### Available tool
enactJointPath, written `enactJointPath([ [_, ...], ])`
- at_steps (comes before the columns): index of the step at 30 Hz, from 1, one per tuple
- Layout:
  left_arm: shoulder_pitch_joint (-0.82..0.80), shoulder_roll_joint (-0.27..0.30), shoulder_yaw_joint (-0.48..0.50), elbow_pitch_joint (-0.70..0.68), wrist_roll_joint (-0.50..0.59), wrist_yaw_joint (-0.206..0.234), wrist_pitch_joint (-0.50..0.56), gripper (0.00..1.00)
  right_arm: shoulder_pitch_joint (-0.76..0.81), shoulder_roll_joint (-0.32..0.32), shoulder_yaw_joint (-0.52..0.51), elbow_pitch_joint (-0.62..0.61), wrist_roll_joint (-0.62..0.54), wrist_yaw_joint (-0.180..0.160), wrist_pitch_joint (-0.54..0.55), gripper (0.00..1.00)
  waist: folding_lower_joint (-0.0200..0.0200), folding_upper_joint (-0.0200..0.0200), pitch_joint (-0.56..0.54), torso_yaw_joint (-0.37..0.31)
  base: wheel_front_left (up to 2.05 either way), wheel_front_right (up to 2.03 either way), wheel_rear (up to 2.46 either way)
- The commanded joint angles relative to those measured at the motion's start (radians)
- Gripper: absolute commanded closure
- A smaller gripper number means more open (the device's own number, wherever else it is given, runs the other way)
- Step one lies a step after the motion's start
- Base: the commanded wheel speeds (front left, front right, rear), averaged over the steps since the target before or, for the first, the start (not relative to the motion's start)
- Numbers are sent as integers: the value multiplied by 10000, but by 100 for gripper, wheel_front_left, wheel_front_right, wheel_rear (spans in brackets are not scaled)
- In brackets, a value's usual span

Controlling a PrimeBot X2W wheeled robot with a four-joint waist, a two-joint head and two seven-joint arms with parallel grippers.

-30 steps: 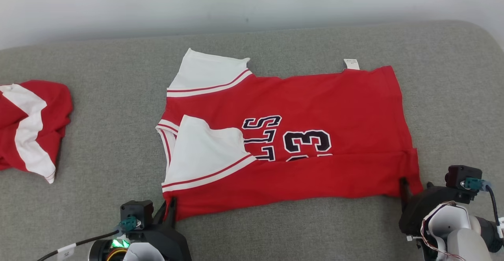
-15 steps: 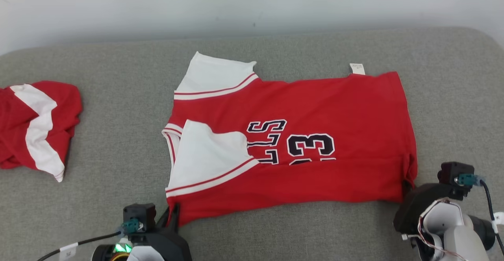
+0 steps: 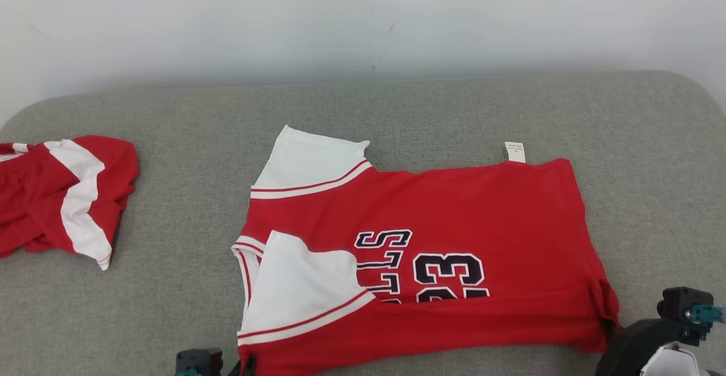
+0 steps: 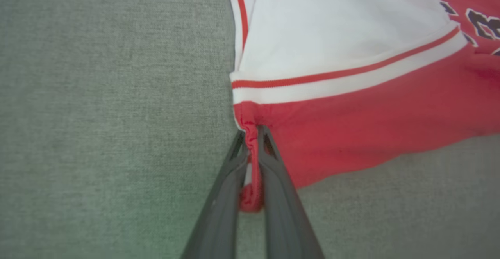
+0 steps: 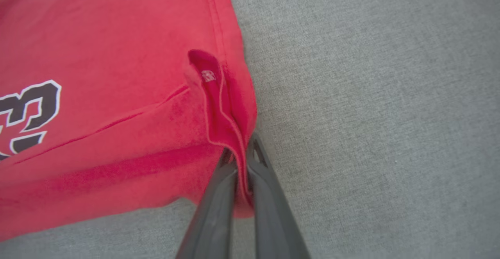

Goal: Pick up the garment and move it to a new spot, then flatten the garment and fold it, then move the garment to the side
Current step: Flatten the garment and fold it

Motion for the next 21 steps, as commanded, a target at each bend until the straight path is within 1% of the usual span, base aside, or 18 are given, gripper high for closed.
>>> enactJointPath([
  [1,258,144,14,-100,-94,139,73,100,198,4,-51,-101,121,10,42,100,-1,0,13,-27,0,0,0],
  [4,518,272,68,-390,-132,340,134,100,381,1,-9,-213,139,10,-26,100,-1,0,63,-90,0,0,0],
  [5,551,347,66,-450,-19,407,86,93,410,3,56,-200,155,10,-31,54,-1,0,61,-107,0,0,0],
  [6,585,389,70,-492,31,485,22,53,434,7,160,-183,258,10,-34,0,-1,0,61,-118,0,0,0],
  [7,651,395,103,-526,33,558,11,0,437,3,141,-156,329,10,-58,0,-1,0,60,-131,0,0,0],
  [10,732,397,121,-686,106,760,-66,0,370,10,217,-176,370,10,-184,0,-1,0,45,-183,0,0,0],
  [16,560,631,334,-1195,78,921,-46,0,-141,9,199,-759,-27,10,-99,0,-1,0,92,-250,0,0,0],
  [18,164,808,460,-1446,172,920,-20,0,-452,12,221,-1087,-212,10,83,0,-1,0,187,-270,0,0,0],
  [21,-615,1061,569,-1680,375,781,132,0,-1170,13,335,-1499,-582,10,397,0,-1,0,406,-280,0,0,0],
])
